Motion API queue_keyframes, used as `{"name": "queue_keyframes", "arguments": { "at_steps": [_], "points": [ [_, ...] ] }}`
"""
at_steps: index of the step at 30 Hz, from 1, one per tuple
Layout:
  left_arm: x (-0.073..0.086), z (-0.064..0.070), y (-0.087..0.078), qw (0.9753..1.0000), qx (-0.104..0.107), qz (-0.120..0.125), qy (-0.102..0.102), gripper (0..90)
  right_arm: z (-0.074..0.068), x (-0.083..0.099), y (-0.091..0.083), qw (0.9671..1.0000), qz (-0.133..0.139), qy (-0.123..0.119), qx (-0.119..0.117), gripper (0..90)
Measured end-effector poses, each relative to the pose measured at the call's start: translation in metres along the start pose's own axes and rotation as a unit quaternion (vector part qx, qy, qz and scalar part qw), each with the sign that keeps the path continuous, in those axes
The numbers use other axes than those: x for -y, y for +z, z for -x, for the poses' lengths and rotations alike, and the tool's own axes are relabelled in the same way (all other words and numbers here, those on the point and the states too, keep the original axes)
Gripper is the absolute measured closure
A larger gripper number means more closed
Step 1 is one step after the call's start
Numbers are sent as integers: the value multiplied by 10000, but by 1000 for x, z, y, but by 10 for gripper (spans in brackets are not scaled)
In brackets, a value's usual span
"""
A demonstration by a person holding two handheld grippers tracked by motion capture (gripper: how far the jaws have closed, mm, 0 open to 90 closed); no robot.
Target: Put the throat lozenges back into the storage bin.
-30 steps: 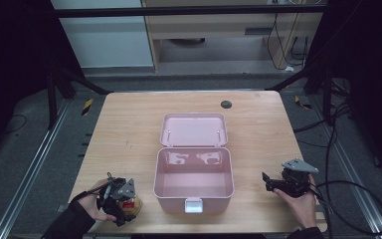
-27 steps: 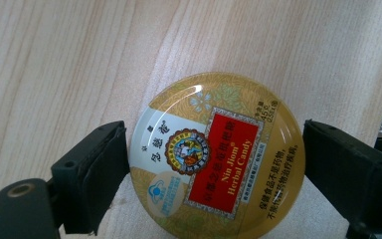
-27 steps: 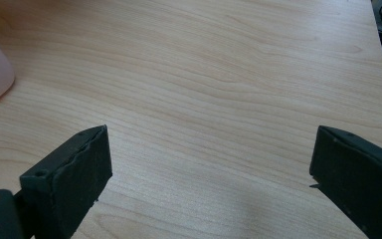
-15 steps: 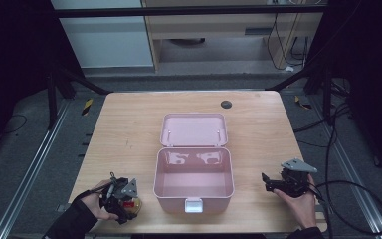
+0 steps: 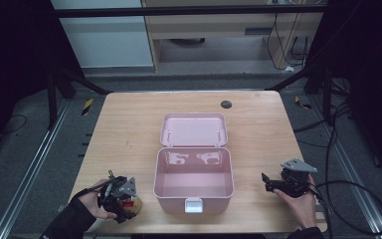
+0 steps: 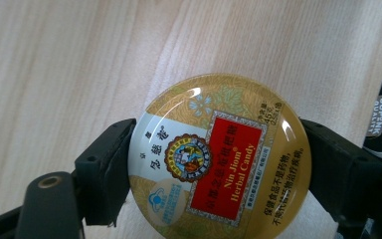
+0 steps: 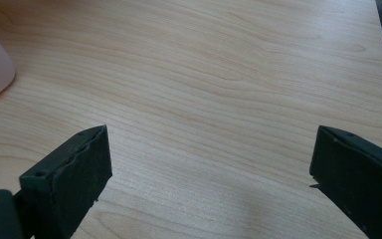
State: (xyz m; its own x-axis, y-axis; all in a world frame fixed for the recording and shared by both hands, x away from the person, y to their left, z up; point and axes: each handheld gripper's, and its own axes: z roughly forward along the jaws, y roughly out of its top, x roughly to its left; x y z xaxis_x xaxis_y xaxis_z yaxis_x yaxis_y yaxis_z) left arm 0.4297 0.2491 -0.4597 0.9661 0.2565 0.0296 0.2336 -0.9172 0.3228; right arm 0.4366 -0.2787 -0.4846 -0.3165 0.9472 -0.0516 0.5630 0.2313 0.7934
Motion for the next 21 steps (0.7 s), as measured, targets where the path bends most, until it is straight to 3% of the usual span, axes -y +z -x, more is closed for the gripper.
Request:
{"name": "queue_keyframes", "arguments": {
  "at_steps": [13, 21],
  "points": [
    [-11, -6, -46, 9996, -173, 198, 68, 198, 0, 0, 0, 10000, 7, -14, 7, 33],
    [-28, -8, -80, 9991, -298, 252, 154, 198, 0, 0, 0, 10000, 8, -9, 2, 33]
  ]
}}
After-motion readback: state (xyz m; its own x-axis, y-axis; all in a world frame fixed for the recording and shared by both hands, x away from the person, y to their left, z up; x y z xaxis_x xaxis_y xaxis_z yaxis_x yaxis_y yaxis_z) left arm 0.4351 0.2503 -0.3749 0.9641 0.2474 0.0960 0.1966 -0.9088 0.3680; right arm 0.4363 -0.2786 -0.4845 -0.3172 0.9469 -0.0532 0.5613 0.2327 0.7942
